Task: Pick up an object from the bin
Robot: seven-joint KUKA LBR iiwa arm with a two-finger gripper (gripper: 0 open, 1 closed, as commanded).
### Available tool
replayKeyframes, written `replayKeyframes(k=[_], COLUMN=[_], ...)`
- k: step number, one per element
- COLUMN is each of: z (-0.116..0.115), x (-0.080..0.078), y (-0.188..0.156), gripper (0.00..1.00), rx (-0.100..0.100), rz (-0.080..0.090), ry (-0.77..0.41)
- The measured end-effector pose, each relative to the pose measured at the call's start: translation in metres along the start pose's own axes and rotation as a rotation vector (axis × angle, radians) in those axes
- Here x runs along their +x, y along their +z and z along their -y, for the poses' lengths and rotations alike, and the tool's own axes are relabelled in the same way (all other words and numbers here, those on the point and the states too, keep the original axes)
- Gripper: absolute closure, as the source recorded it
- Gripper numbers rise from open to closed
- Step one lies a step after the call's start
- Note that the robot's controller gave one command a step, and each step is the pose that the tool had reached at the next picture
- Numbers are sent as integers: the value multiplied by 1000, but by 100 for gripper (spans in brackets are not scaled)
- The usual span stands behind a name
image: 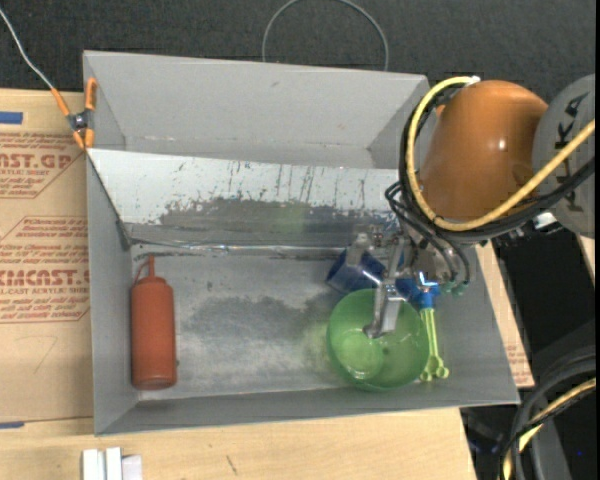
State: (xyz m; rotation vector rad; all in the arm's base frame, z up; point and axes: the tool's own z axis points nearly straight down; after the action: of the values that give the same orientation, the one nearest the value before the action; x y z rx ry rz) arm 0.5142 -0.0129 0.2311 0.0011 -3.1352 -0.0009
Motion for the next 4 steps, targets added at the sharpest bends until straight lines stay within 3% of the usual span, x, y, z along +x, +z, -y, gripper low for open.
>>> replayKeyframes(k=[1, 2, 3, 4], z=[0, 19, 17, 17], x=[-1, 1, -19, -19], y=[-5, 62, 131, 131], gripper=[0, 0, 100, 100], rx=[0, 1, 0, 0], rz=[9, 7, 13, 13], ry=[0, -111, -123, -123])
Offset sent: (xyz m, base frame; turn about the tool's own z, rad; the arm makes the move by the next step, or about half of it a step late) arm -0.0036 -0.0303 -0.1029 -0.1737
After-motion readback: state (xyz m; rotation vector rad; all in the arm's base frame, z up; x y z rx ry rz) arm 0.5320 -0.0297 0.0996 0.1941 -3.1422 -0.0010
